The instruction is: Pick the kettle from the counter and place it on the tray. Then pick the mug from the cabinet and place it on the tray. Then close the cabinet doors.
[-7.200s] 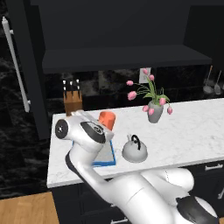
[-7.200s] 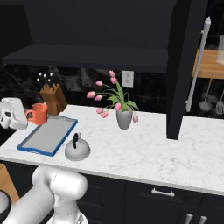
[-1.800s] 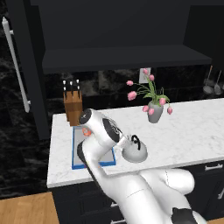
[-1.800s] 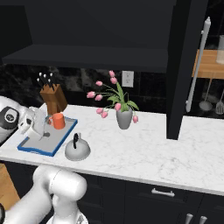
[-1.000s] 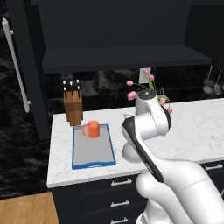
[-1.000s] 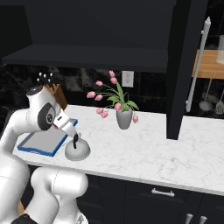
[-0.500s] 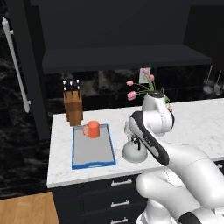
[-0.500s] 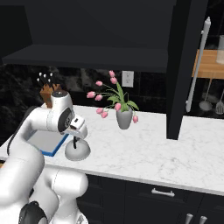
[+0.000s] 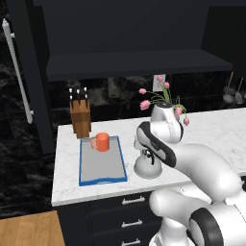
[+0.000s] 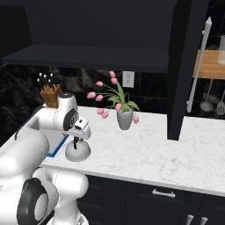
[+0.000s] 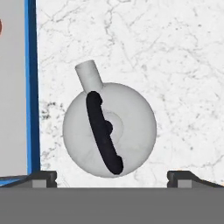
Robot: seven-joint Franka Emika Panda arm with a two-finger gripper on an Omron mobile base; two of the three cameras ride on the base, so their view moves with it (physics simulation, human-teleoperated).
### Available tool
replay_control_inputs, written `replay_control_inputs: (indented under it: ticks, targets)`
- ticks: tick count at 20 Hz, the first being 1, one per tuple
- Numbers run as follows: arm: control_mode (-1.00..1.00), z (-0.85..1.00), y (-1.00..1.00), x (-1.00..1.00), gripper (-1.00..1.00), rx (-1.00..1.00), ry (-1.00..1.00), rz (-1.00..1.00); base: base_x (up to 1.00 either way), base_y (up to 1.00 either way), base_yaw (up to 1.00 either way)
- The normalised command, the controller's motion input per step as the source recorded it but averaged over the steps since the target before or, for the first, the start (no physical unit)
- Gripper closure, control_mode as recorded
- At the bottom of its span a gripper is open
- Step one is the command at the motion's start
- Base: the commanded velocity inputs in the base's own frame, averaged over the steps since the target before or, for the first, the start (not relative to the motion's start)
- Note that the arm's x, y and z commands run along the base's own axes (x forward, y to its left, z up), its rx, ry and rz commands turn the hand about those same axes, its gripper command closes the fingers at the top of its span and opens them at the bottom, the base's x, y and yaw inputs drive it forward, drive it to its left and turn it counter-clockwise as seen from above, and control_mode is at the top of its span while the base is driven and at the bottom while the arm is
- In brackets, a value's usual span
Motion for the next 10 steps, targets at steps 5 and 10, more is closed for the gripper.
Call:
replay_control_inputs:
  ticks: [5, 10]
  targets:
    - [-1.0, -0.1, 0.0, 0.13, -1.0, 0.0, 0.03, 0.17, 0.0, 0.0, 0.0]
    - [-1.0, -0.19, 0.0, 0.09, -1.0, 0.0, 0.01, 0.16, 0.0, 0.0, 0.0]
